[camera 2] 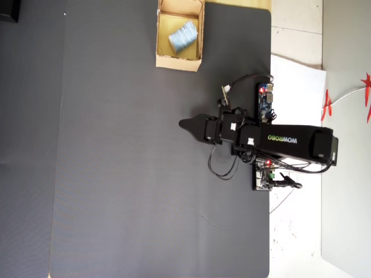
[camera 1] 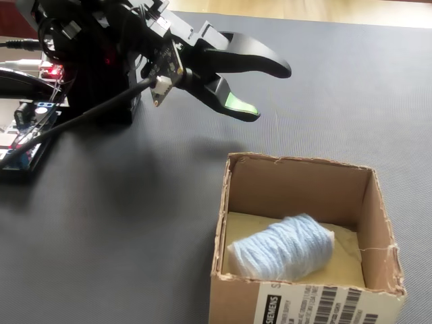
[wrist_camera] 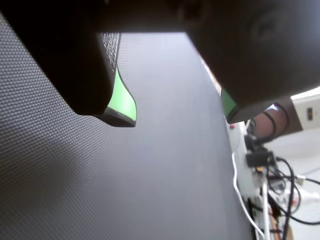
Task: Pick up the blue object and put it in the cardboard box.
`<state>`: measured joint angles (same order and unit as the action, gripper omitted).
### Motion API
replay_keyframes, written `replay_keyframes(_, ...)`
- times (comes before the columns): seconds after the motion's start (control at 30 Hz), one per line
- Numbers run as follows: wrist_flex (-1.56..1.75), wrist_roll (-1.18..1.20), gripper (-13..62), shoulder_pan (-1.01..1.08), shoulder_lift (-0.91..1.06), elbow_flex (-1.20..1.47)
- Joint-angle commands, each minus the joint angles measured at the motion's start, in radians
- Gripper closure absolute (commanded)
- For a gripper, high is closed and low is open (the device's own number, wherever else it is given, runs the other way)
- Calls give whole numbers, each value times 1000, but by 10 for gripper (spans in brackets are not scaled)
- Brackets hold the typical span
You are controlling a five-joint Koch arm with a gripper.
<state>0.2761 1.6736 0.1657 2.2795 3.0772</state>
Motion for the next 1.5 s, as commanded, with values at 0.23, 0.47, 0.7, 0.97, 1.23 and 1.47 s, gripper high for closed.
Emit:
replay_keyframes(0.23, -152, 31, 154, -91, 87, 41)
replay_keyframes(0.47, -150, 28, 155, -92, 87, 41)
replay_keyframes(0.7, -147, 26, 154, -89, 87, 41)
replay_keyframes(0.97, -147, 26, 154, -87, 87, 41)
replay_keyframes(1.23, -147, 26, 154, -87, 87, 41)
replay_keyframes(1.47, -147, 26, 154, -87, 87, 41)
